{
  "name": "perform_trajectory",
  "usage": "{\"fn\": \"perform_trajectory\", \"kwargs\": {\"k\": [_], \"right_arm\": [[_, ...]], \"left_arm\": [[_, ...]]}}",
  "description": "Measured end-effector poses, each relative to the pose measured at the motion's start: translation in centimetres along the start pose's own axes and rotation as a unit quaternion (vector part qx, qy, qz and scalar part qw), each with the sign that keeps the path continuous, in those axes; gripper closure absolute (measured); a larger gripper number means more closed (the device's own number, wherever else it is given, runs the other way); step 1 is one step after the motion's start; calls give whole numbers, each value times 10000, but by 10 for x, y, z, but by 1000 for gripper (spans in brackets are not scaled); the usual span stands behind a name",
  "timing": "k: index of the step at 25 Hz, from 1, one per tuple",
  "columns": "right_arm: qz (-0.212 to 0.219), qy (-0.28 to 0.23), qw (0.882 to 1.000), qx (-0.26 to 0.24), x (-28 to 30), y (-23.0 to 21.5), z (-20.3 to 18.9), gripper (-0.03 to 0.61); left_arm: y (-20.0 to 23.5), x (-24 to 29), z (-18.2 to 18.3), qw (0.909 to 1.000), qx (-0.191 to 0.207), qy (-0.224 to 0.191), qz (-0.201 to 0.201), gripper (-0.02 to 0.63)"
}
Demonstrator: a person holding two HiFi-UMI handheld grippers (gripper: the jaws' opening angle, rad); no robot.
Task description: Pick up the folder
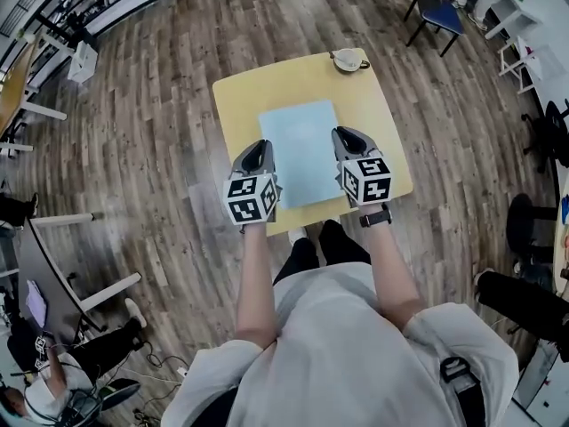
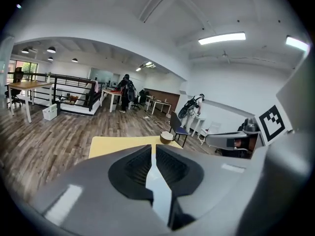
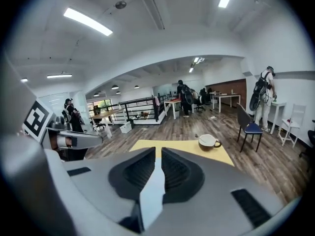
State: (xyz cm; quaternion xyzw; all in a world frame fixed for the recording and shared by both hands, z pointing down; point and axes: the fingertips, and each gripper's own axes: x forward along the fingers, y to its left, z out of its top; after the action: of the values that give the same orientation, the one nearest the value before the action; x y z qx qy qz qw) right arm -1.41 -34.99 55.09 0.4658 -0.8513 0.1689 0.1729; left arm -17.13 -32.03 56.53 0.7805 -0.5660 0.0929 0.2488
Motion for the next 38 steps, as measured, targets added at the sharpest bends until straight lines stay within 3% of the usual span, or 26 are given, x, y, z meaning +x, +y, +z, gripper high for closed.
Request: {"fn": "perform_trajectory", "kwargs": {"k": [6,7,9,15,20,29,33,38], "right_arm": [[56,391,9989,246,28,-22,-35,558],[80,480,9983,309,33,-24,-42,536],[146,685,9968,397,42,-27,-56,423],[283,1168,9908,615,62,-35,-96,343],[338,1484,9848,834,75,-43,-127,316],[37,1676,9755,1424,85,-66,-176,268],[140,1702,9643,2025,91,-65,-195,267],[207,1907,9511,2421,94,-64,-208,268]], "left_arm": [[24,26,-34,9979,-540,315,157,537],[28,30,-40,9973,-570,405,202,520],[34,35,-52,9959,-640,580,273,495],[46,49,-87,9907,-830,1039,280,416],[56,60,-117,9847,-1024,1394,229,352],[46,81,-173,9672,-1789,1805,-34,267],[42,88,-187,9619,-2073,1782,-110,253],[49,96,-197,9582,-2356,1608,220,253]]}}
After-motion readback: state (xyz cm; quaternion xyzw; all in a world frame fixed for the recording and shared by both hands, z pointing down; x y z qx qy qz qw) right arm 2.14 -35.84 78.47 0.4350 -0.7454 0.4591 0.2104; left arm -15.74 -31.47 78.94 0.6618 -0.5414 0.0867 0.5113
